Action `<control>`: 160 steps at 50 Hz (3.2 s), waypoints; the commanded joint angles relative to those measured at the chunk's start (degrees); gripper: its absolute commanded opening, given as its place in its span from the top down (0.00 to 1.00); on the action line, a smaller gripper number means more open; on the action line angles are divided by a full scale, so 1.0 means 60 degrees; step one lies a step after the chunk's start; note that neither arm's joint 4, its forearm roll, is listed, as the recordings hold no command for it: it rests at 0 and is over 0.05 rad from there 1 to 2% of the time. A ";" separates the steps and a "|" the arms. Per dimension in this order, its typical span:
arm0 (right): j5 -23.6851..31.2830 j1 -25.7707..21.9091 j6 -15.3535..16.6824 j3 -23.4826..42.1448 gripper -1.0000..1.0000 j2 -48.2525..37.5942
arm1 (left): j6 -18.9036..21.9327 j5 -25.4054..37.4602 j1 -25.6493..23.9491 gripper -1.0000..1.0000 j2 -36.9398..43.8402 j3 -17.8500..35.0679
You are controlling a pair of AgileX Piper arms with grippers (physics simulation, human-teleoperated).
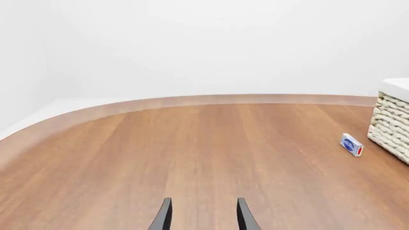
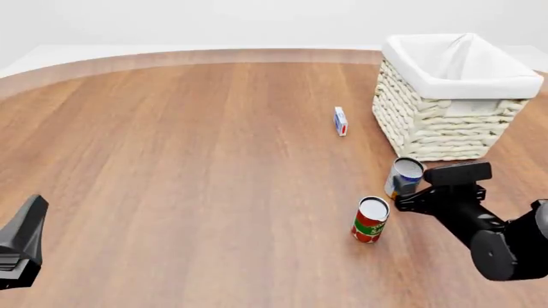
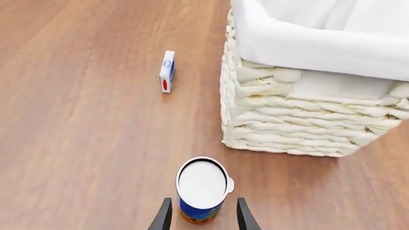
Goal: Pick up the alphabet soup and the cream cheese box, and put them in the basket.
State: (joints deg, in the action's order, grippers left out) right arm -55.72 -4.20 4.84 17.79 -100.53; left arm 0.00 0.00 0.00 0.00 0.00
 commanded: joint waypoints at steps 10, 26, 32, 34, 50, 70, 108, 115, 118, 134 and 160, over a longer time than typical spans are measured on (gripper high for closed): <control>-0.0166 0.0001 0.0023 0.0322 0.00 -0.0764 | 0.0000 0.0000 0.0000 0.00 0.0000 0.0000; -0.0344 0.0076 0.0013 0.0526 0.00 -0.1423 | 0.0000 0.0000 0.0000 0.00 0.0000 0.0000; -0.0356 0.0069 0.0005 0.0644 0.00 -0.1613 | 0.0000 0.0000 0.0000 0.00 0.0000 0.0000; -0.0353 0.0066 0.0006 0.0675 0.00 -0.1648 | 0.0000 0.0000 0.0000 0.00 0.0000 0.0000; -0.0469 0.0024 0.0034 0.0834 0.00 -0.2057 | 0.0000 0.0000 0.0000 0.00 0.0000 0.0000; -0.0430 0.0131 0.0103 0.0490 1.00 -0.1306 | 0.0000 0.0000 0.0000 0.00 0.0000 0.0000; 0.1549 0.0210 0.0156 -0.0622 1.00 0.3018 | 0.0000 0.0000 0.0000 0.00 0.0000 0.0000; 0.2343 0.0004 0.0417 -0.0652 1.00 0.4241 | 0.0000 0.0000 0.0000 0.00 0.0000 0.0000; 0.2716 0.0043 0.0406 -0.0582 1.00 0.4709 | 0.0000 0.0000 0.0000 0.00 0.0000 0.0000; 0.4580 0.0137 0.0502 -0.0007 1.00 0.6500 | 0.0000 0.0000 0.0000 0.00 0.0000 0.0000; 0.7560 0.0192 0.1210 0.1817 1.00 0.8447 | 0.0000 0.0000 0.0000 0.00 0.0000 0.0000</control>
State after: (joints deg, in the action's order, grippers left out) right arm -16.27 -3.09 11.80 24.06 -53.63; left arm 0.00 0.00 0.00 0.00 0.00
